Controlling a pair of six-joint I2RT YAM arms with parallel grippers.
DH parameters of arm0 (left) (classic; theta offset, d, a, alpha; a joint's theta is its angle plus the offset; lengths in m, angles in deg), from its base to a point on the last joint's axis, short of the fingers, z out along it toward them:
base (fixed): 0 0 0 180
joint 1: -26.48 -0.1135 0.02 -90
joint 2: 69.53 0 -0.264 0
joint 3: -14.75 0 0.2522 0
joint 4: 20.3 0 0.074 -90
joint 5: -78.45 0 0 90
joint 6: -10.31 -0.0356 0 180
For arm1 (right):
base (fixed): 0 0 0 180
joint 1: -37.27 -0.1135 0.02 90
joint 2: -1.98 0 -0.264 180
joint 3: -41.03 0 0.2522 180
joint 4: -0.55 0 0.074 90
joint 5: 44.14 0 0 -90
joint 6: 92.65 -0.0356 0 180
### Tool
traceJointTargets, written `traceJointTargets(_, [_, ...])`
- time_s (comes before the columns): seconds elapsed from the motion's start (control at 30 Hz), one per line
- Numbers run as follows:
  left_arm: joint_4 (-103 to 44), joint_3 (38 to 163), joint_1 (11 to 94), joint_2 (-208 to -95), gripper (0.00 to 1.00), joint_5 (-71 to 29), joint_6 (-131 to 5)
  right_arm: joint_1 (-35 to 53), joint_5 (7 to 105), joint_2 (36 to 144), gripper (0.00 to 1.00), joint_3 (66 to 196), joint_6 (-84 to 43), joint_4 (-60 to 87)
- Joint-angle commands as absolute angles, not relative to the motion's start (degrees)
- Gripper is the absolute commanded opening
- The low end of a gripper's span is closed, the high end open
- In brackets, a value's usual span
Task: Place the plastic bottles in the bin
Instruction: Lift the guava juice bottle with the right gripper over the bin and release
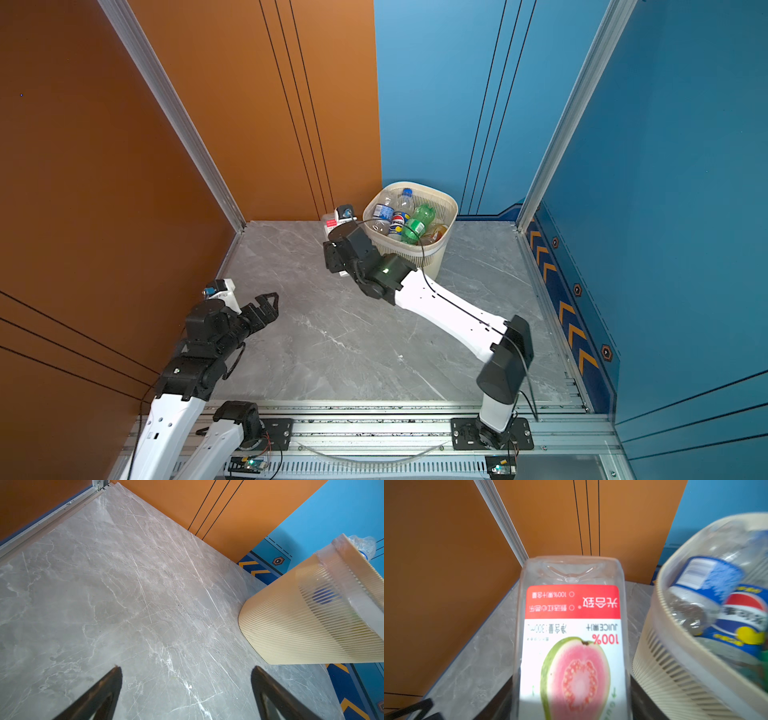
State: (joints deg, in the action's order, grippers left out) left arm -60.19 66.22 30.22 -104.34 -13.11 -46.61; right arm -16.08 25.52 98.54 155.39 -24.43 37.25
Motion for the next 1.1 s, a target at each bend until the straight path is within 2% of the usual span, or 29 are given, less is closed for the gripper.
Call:
traceJointTargets(0.0, [-58.1,65.4,29.8,-104.8,0.97,-14.6,-46.5,-16.6,21.0,93.0,0.56,150.3,-22.4,37.8])
traceJointTargets(0.2, [-57.3,65.5,29.7,-105.7,0.98,-14.9,-46.2,-13.3,15.8,83.5,0.56,145.8,-19.9,37.9])
traceJointTargets(0.33, [-57.1,65.5,29.8,-106.3,0.98,-15.0,-45.9,-6.7,16.6,81.4,0.56,144.7,-20.5,37.1])
traceJointTargets(0.67, [-57.2,65.9,29.6,-106.8,0.98,-15.0,-45.5,6.7,19.9,85.3,0.56,144.7,-21.1,30.5])
traceJointTargets(0.97, [-57.2,66.2,29.5,-107.5,0.98,-14.7,-45.5,10.6,23.7,89.9,0.56,144.9,-21.7,27.6])
traceJointTargets(1.0, [-57.2,66.3,29.6,-107.6,0.97,-14.6,-45.6,10.9,24.1,90.4,0.57,144.9,-22.1,27.7])
traceJointTargets(1.03, [-57.3,66.4,29.5,-107.7,0.97,-14.6,-45.6,11.1,24.2,90.7,0.63,144.9,-22.4,27.9])
traceJointTargets(1.07, [-57.3,66.5,29.5,-107.8,0.98,-14.5,-45.7,11.4,23.6,91.1,0.80,145.0,-23.1,28.3])
